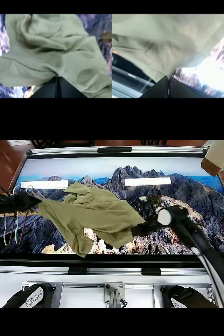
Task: Fold the shirts.
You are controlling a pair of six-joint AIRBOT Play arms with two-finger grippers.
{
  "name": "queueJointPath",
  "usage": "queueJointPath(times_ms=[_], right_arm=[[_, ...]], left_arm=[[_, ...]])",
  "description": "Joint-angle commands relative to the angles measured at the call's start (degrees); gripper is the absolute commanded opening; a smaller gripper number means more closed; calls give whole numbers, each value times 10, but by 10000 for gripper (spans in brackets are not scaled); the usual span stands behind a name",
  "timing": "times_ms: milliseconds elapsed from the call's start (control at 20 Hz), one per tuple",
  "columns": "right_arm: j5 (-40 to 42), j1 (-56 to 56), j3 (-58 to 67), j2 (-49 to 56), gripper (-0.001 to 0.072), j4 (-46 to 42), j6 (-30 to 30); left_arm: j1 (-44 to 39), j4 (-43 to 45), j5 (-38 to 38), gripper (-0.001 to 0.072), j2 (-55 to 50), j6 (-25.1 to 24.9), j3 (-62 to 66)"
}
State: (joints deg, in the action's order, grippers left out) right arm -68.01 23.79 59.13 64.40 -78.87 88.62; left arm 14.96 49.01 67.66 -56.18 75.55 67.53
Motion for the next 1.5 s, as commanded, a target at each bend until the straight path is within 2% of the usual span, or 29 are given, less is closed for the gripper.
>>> queueJointPath(times_ms=[0, 100, 300, 500, 800, 1200, 1450], right_arm=[[7, 1, 57, -76, 66, -17, -49], [47, 1, 104, -116, 67, -38, -51], [162, 1, 200, -179, 67, -139, -41], [251, 1, 280, -210, 67, -224, 15], [251, 1, 323, -211, 67, -250, 14], [255, 1, 323, -205, 66, -278, 16], [195, 1, 323, -161, 67, -278, 17]], left_arm=[[0, -17, 2, 53, 0, 0, 101], [3, -17, 2, 53, 0, 0, 190], [28, -17, -23, 53, 1, 21, 395], [40, -8, -80, 53, 17, 36, 510], [40, 103, -94, 53, 74, 62, 509], [40, 127, -42, 53, 91, 62, 473], [39, 127, -16, 53, 87, 62, 378]])
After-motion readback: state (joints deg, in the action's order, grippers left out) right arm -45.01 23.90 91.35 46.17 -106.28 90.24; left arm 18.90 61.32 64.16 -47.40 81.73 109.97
